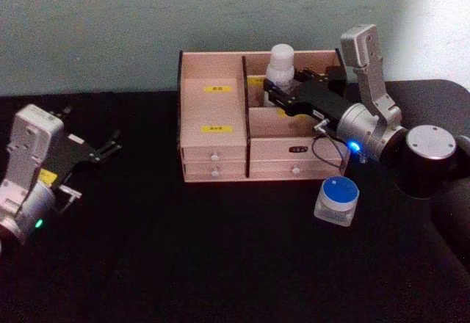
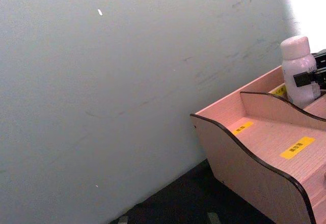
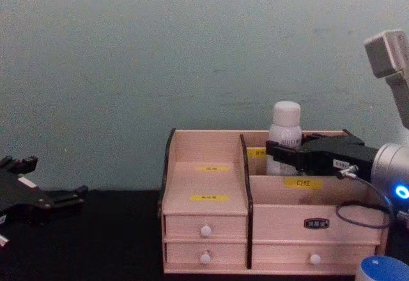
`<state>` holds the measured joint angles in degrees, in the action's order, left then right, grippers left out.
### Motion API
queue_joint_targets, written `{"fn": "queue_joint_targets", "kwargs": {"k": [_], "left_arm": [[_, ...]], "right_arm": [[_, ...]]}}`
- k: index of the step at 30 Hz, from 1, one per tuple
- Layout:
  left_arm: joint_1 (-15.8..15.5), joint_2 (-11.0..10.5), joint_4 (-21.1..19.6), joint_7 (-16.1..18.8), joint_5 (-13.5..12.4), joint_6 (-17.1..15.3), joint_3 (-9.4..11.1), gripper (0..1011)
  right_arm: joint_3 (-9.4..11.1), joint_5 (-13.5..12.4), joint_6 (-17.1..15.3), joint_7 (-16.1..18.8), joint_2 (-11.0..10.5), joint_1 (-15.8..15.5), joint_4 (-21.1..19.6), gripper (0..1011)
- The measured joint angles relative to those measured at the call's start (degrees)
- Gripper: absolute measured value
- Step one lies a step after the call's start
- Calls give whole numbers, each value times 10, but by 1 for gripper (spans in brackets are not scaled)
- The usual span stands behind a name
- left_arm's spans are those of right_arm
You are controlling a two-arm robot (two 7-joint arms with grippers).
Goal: Pick up the facial cleanser and watermelon frost from the table and place them into the tiered storage box.
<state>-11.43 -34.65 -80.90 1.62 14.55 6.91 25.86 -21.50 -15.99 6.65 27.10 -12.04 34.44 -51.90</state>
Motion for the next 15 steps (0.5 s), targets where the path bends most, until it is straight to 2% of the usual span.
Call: {"fn": "queue_joint_targets", "kwargs": {"k": [4, 9, 10, 12, 13, 15], "left_arm": [[0, 0, 0, 0, 0, 0, 0, 1001], [0, 0, 0, 0, 0, 0, 0, 1001], [0, 0, 0, 0, 0, 0, 0, 1001], [0, 0, 0, 0, 0, 0, 0, 1001], [0, 0, 0, 0, 0, 0, 0, 1001], [0, 0, 0, 0, 0, 0, 0, 1001]], "right_arm": [[0, -1, 0, 0, 0, 0, 0, 590], [0, -1, 0, 0, 0, 0, -1, 734], [0, -1, 0, 0, -1, 0, -1, 792], [0, -1, 0, 0, -1, 0, -1, 829], [0, -1, 0, 0, -1, 0, -1, 883], [0, -1, 0, 0, -1, -1, -1, 916]]}}
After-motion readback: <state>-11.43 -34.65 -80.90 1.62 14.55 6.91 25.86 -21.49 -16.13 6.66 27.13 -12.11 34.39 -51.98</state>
